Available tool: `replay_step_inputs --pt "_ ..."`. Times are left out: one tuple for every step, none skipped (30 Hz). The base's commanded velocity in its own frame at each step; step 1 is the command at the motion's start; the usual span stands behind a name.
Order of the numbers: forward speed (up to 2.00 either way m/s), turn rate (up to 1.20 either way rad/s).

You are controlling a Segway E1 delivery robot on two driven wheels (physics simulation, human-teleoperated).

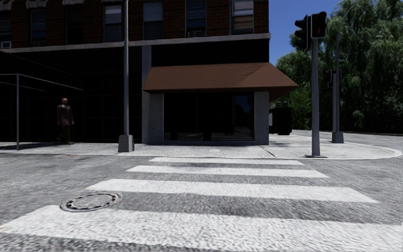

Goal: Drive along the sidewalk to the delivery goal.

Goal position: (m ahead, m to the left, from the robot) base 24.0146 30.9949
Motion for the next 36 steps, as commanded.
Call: replay_step_inputs --pt "2.0 0.0" --pt "2.0 0.0" --pt "2.0 0.0" --pt "2.0 0.0" --pt "2.0 -0.79" --pt "2.0 -0.79" --pt "2.0 -1.2" --pt "2.0 -1.2" --pt "2.0 -1.2" --pt "2.0 -1.2" --pt "2.0 -1.2" --pt "2.0 -1.17" --pt "2.0 0.0" --pt "2.0 0.0" --pt "2.0 0.0" --pt "2.0 0.0" --pt "2.0 0.0" --pt "2.0 0.0" --pt "2.0 0.0" --pt "2.0 0.0" --pt "2.0 0.0" --pt "2.0 0.0" --pt "2.0 0.0" --pt "1.9 0.0" --pt "1.9 0.0" --pt "1.74 0.0" --pt "1.62 0.0" --pt "1.56 0.0" --pt "1.54 0.0" --pt "1.54 0.0" --pt "1.54 0.0" --pt "1.54 0.0" --pt "1.54 0.0" --pt "1.54 0.0" --pt "1.54 0.0" --pt "1.54 0.0"
